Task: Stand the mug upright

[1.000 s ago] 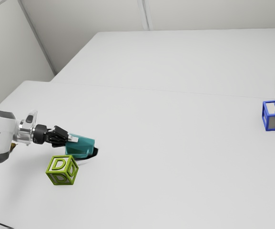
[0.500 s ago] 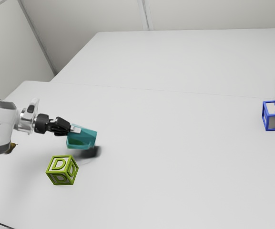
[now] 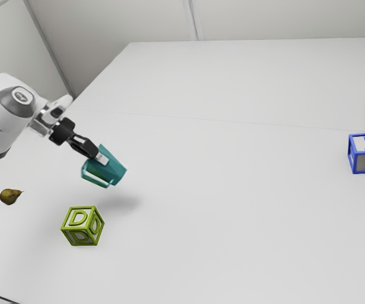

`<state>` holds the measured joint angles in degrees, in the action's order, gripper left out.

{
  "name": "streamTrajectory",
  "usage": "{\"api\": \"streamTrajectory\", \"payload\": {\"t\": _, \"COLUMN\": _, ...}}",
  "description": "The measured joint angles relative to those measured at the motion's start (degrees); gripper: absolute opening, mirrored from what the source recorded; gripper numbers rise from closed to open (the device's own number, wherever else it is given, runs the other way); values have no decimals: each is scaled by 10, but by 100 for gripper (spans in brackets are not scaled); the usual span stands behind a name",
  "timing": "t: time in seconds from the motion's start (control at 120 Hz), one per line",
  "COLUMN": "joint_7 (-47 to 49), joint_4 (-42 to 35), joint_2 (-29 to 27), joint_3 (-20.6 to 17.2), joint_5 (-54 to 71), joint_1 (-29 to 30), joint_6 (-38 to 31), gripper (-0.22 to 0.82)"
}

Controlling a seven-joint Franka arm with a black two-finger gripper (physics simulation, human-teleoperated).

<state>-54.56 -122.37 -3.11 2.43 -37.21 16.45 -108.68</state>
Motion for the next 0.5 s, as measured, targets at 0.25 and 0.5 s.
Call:
{"api": "streamTrajectory", "payload": {"t": 0.25, "joint_7": 92, "joint_4": 6, "joint_2": -21, "joint_3": -5, "joint_5": 143, "joint_1": -40, "joint_6": -6, "gripper": -18}}
{"api": "streamTrajectory", "payload": {"t": 0.5, "joint_7": 192, "joint_4": 6, "joint_2": -41, "joint_3": -7, "joint_5": 249, "joint_1": -95, "joint_6": -14, "gripper": -18}}
